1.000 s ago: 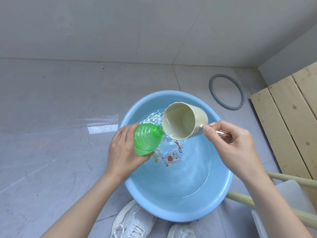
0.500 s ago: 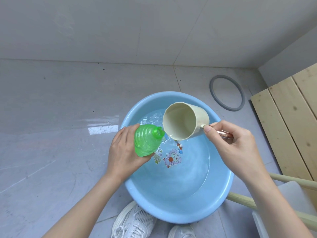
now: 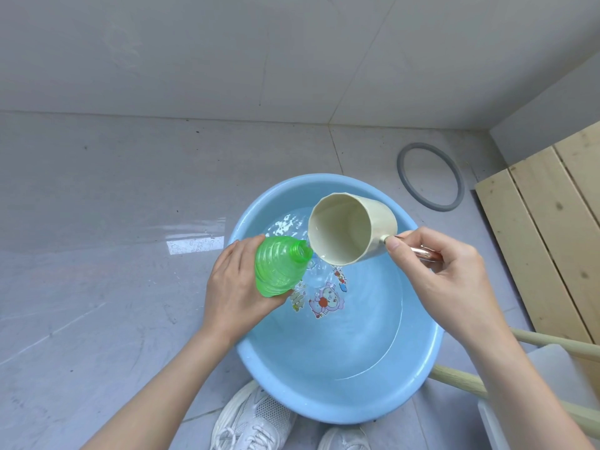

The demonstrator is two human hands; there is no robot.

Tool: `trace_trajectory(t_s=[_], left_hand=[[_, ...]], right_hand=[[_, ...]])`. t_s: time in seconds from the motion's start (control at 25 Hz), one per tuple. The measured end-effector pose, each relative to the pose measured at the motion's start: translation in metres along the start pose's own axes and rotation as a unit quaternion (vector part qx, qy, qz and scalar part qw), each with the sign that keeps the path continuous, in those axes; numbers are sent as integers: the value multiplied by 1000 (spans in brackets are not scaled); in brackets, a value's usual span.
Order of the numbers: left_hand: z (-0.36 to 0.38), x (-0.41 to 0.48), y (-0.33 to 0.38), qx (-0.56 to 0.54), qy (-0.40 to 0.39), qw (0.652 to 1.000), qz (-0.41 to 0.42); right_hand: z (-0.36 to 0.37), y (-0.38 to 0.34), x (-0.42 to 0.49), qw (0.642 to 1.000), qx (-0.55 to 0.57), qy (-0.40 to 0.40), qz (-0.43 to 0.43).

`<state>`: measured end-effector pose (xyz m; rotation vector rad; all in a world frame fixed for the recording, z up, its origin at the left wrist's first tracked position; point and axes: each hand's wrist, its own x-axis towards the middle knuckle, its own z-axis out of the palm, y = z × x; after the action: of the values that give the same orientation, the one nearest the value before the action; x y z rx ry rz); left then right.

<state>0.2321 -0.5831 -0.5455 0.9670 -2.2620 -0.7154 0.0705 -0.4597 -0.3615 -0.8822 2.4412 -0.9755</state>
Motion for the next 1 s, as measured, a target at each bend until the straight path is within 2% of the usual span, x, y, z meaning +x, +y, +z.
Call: trace_trajectory(t_s=[1.0], left_hand=[[1,-1,-1,-4,-5,1000,-2]], right_hand=[[2,-1,1,999,-26,10,-28]])
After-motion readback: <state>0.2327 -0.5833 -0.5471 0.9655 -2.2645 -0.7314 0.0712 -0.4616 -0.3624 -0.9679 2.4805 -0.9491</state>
